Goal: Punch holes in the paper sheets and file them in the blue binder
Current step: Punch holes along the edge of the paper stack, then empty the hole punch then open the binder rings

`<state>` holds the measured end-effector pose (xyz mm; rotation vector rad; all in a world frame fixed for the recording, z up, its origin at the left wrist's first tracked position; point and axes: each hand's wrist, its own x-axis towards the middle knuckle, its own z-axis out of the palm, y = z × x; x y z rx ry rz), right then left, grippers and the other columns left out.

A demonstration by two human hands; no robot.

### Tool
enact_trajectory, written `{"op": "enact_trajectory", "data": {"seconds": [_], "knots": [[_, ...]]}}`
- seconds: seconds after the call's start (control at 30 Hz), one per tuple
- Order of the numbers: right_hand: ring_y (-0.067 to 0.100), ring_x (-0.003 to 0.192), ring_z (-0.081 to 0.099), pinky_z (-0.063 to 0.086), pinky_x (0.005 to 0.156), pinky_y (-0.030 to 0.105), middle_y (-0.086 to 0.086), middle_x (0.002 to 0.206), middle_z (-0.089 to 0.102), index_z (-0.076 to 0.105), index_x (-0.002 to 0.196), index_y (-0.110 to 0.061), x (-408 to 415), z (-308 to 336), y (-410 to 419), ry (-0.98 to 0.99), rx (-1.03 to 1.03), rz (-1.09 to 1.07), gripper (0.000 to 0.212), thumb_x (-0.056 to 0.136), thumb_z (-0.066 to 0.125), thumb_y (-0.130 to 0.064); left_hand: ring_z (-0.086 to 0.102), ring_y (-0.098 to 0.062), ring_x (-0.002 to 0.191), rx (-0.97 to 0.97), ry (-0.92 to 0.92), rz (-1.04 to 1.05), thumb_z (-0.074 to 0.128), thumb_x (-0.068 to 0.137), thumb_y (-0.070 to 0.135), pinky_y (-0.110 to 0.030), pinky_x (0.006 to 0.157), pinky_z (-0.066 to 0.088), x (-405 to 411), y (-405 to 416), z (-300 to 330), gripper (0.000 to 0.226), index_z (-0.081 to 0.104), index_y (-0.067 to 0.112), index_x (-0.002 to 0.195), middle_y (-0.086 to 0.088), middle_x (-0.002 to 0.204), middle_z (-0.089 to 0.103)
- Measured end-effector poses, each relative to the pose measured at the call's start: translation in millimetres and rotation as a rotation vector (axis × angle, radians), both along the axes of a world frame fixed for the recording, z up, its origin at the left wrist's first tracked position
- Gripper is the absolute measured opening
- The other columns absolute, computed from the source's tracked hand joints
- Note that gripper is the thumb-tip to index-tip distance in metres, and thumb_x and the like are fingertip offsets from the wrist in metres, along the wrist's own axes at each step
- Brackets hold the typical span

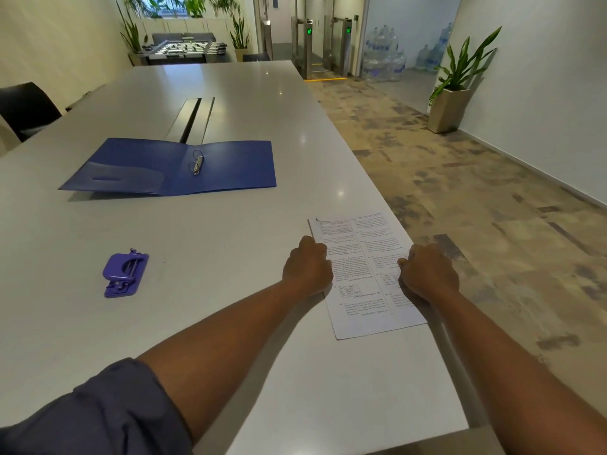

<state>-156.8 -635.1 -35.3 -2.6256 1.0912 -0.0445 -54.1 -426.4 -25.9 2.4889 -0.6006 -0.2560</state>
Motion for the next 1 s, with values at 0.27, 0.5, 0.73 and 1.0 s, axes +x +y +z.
{"op": "enact_trajectory", "data": {"seconds": [0.27, 0.5, 0.73, 1.0], "knots": [[0.039, 0.125, 0.049, 0.047, 0.097, 0.053, 0.012, 0.138, 0.046, 0.054, 0.135, -0.026, -5.0, -0.4, 4.4, -0.088, 0.032, 0.004, 0.037, 0.1, 0.056, -0.039, 0.059, -0.028, 0.117, 0.068, -0.018, -0.046, 0.053, 0.1, 0.033, -0.041, 0.099, 0.051, 6.5, 1.7, -8.9, 0.023, 0.064, 0.016, 0.109, -0.01, 0.156, 0.024], [0.035, 0.12, 0.052, 0.045, 0.094, 0.049, 0.003, 0.131, 0.059, 0.072, 0.122, -0.038, -2.1, -2.7, 13.8, -0.147, -0.102, 0.057, 0.031, 0.099, 0.056, -0.022, 0.052, -0.034, 0.126, 0.095, -0.094, -0.108, 0.046, 0.102, 0.033, -0.044, 0.1, 0.047, 8.5, 2.0, -17.3, 0.034, 0.061, 0.011, 0.124, -0.006, 0.149, 0.044], [0.034, 0.117, 0.054, 0.044, 0.096, 0.049, 0.002, 0.127, 0.06, 0.073, 0.114, -0.034, -1.5, 0.5, 18.8, -0.127, -0.092, 0.055, 0.032, 0.096, 0.051, -0.019, 0.057, -0.036, 0.109, 0.069, -0.074, -0.129, 0.045, 0.095, 0.016, -0.042, 0.089, 0.048, 11.2, 4.0, -13.5, 0.01, 0.052, 0.013, 0.089, -0.009, 0.123, 0.054], [0.036, 0.125, 0.052, 0.038, 0.103, 0.053, 0.007, 0.141, 0.057, 0.064, 0.134, -0.023, 17.2, 5.2, 57.4, -0.348, -0.105, 0.086, 0.039, 0.098, 0.051, -0.017, 0.056, -0.013, 0.12, -0.362, 0.29, -0.02, 0.041, 0.097, -0.001, -0.021, 0.096, 0.043, 14.8, 32.8, 3.0, 0.026, 0.061, 0.008, 0.11, 0.002, 0.122, 0.061]]}}
